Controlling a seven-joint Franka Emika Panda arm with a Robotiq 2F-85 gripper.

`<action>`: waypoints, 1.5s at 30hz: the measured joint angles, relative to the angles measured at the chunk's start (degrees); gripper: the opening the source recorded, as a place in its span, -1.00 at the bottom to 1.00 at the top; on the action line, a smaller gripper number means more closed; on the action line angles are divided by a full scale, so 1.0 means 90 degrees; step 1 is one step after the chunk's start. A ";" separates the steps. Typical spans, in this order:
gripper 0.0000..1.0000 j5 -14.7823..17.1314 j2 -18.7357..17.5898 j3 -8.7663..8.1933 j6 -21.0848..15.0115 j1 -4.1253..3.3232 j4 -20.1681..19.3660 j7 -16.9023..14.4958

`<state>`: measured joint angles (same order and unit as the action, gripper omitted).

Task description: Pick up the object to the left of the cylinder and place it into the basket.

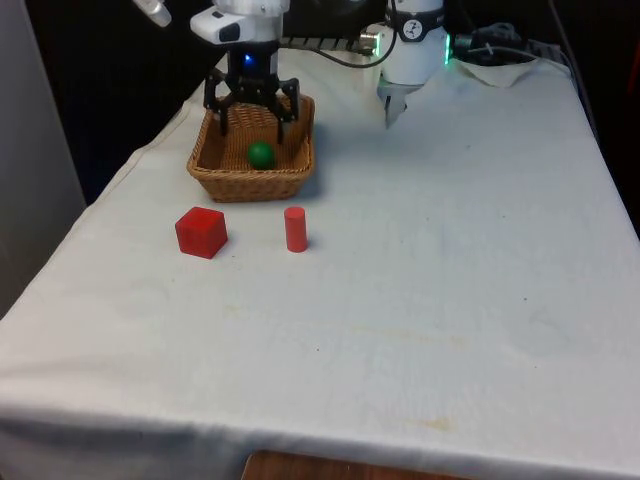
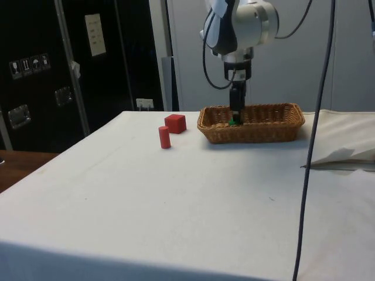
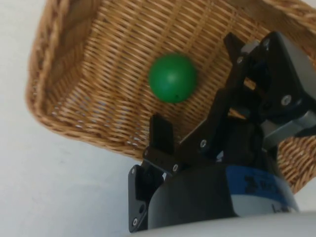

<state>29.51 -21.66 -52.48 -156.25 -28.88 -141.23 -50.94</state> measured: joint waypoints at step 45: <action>1.00 -0.0038 -0.0057 -0.0057 0.1286 -0.0083 0.2088 0.0497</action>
<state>29.16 -22.17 -53.00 -144.67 -29.62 -122.44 -46.47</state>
